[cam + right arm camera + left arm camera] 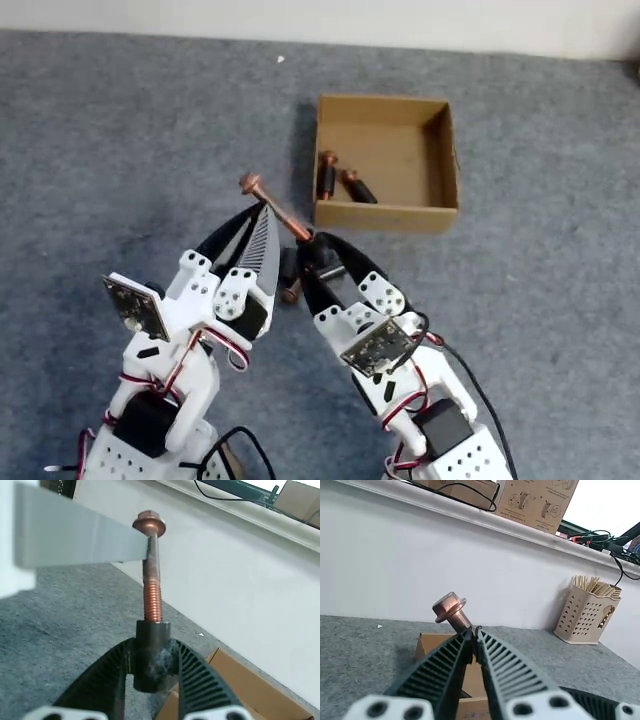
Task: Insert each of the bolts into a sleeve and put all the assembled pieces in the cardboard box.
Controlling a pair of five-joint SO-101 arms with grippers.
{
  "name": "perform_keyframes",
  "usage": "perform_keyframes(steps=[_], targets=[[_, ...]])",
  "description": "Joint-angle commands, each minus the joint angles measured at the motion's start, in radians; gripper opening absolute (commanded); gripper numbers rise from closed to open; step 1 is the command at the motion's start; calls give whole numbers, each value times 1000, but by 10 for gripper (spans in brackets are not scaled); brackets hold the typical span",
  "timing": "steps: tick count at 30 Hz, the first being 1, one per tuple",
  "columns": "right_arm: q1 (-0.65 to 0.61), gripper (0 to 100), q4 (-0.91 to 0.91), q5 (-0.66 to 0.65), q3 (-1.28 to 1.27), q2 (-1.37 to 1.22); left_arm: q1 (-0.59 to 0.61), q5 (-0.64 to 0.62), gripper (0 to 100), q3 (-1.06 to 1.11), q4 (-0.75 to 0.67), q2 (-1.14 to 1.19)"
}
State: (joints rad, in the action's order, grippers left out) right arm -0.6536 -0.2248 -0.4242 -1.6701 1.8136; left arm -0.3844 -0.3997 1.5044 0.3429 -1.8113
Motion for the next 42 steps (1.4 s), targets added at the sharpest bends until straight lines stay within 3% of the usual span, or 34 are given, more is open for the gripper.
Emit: perform_keyframes(steps=[1,5,16,26,33,42], targets=[[-7,5,44,-6,-116,22,-18,-11,120,-8,-20,-12],[-7,5,50,-6,-116,22,-18,-14,232,-8,-11,-12],[-8,5,50,-6,-114,24,-10,-14,196,-8,17,-13],[35,5,77,-5,-114,24,-10,-63,200,-122,256,-13],[18,5,71,-5,-119,24,-8,-77,200,-117,226,-10],[-2,5,56,-5,-119,24,30,-77,197,8,-21,-10]])
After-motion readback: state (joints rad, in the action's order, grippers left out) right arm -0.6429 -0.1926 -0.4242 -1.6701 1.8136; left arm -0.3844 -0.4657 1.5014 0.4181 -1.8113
